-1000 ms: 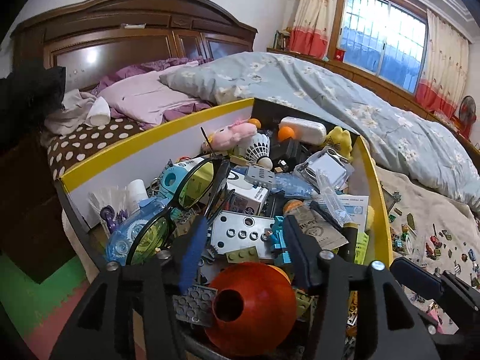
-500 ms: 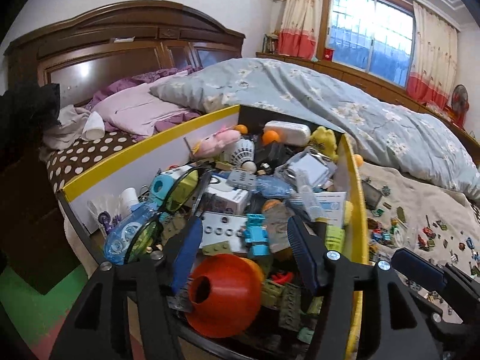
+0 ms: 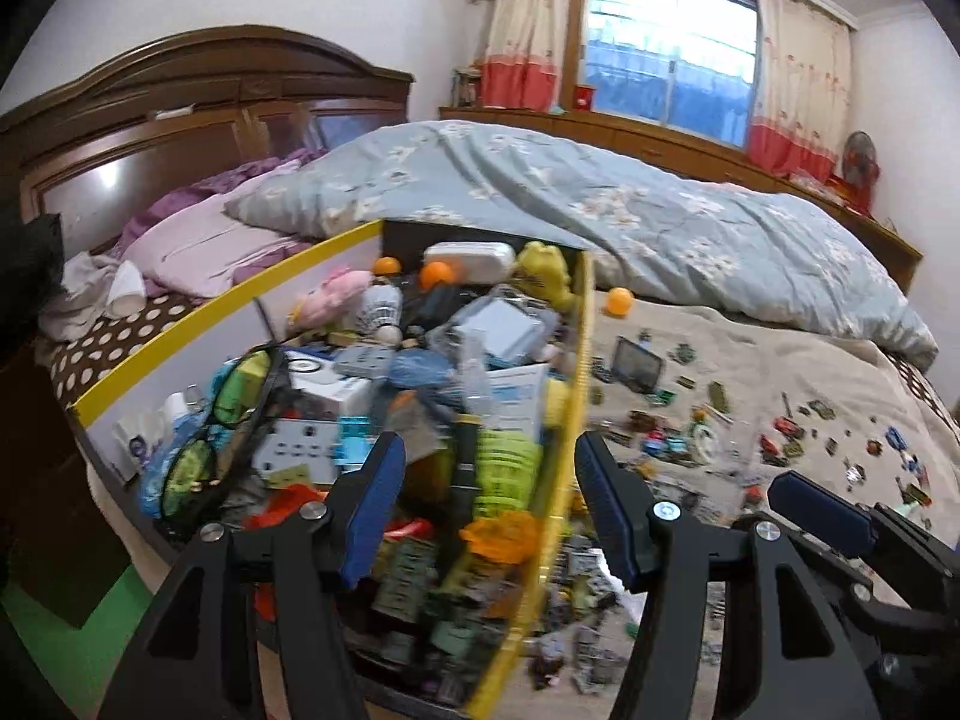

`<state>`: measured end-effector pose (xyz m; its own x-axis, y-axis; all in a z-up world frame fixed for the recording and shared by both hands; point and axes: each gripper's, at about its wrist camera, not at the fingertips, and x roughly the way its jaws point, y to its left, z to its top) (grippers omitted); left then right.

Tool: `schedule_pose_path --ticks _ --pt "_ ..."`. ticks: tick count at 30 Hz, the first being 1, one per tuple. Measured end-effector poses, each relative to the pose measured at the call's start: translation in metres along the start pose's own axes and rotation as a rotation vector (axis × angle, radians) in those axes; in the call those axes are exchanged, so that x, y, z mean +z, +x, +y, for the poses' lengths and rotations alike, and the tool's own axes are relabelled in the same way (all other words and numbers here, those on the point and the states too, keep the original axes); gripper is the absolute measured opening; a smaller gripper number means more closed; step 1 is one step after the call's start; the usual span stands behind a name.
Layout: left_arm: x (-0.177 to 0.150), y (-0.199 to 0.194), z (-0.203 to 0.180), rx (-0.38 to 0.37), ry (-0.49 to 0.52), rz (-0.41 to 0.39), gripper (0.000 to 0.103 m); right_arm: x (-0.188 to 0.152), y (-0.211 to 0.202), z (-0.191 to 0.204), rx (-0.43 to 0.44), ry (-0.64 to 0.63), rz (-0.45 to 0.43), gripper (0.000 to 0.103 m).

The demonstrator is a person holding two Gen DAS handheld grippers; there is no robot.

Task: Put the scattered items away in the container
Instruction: 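Withdraw both open tools from the box back over the bricks, then move the left tool down and close it on the orange round bead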

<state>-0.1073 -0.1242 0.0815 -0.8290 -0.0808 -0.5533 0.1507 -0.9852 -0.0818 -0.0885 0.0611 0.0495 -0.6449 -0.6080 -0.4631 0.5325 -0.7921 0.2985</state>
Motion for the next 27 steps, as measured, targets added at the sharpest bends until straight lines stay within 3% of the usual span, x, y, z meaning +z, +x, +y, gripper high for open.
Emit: schedule_pose_path --ticks 10,21,27 --pt "-0.005 0.000 -0.063 -0.133 0.079 0.021 0.059 -0.012 -0.051 -0.052 -0.131 0.056 -0.057 0.052" --pt "-0.030 0.018 -0.162 -0.312 0.191 0.111 0.059 -0.047 -0.122 -0.143 -0.440 0.146 -0.112 0.052" --pt "-0.043 0.018 -0.227 -0.403 0.291 0.116 0.059 -0.058 -0.154 -0.189 -0.587 0.211 -0.150 0.052"
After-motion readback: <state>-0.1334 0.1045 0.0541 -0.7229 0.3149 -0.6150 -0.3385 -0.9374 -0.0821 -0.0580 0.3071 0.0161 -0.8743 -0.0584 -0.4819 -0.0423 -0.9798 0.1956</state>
